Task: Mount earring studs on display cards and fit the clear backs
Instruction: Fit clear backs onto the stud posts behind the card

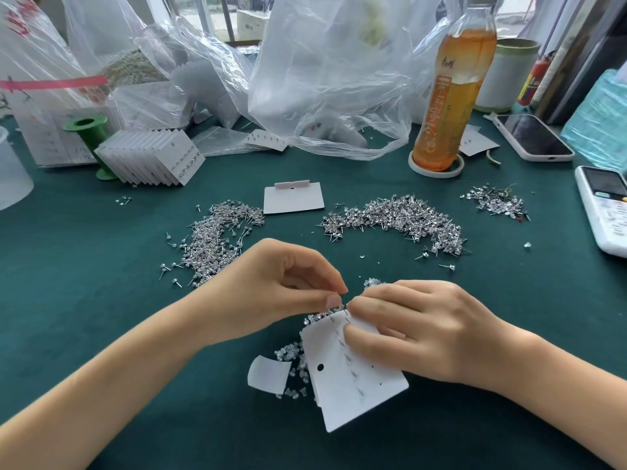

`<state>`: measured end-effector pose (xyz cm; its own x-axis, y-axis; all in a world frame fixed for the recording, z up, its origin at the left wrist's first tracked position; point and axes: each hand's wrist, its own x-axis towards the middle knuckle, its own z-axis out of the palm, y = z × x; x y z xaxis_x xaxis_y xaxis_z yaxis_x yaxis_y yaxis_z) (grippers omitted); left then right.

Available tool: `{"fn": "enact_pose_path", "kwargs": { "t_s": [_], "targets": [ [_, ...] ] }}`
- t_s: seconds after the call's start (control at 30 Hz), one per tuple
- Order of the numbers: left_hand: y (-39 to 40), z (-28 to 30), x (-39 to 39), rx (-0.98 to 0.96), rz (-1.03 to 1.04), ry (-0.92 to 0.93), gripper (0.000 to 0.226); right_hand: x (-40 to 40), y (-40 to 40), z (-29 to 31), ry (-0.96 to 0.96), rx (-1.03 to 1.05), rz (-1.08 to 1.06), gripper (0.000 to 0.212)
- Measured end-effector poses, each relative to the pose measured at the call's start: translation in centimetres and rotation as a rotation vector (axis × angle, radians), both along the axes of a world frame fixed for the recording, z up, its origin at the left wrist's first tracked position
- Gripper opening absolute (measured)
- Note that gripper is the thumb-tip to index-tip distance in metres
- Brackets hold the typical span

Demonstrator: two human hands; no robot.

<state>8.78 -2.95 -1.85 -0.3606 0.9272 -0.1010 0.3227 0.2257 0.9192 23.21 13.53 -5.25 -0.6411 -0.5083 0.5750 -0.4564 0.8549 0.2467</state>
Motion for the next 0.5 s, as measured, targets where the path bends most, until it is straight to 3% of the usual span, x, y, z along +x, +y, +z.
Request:
{"fn": "enact_pose_path", "kwargs": {
  "t_s": [0.5],
  "targets": [
    [0.4, -0.4, 1.1, 0.018, 0.122, -0.03, 0.011, 0.1, 0.0, -0.2, 0.015, 0.019, -0.009, 0.024]
  ]
}}
